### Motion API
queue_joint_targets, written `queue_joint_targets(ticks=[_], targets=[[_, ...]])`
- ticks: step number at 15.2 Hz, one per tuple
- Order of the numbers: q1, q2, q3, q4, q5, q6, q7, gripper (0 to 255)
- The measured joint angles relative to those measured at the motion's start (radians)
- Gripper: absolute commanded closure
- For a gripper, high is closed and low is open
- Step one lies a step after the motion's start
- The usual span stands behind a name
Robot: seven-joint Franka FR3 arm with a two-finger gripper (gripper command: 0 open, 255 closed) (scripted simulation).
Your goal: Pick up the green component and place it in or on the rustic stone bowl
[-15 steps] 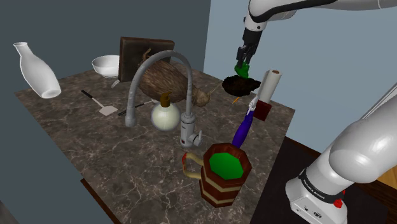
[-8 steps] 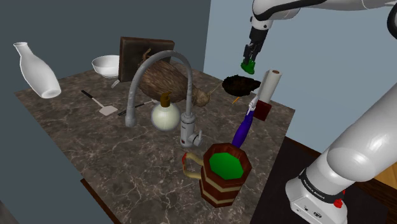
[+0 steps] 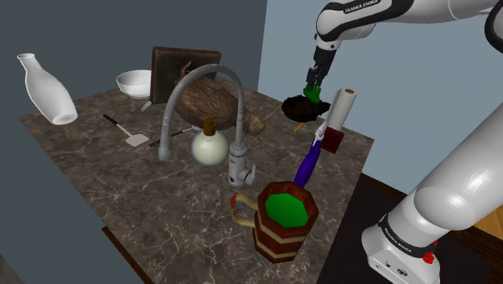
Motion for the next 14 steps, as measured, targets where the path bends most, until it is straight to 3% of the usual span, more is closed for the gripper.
queue_joint_targets(ticks=[7, 13, 14], targets=[[-0.001, 0.025, -0.001, -0.054, 0.005, 0.079, -0.002, 255], [0.0, 0.027, -0.001, -0.058, 0.006, 0.085, -0.001, 255], [0.0, 0.027, 0.0, -0.058, 0.006, 0.085, -0.001, 0]])
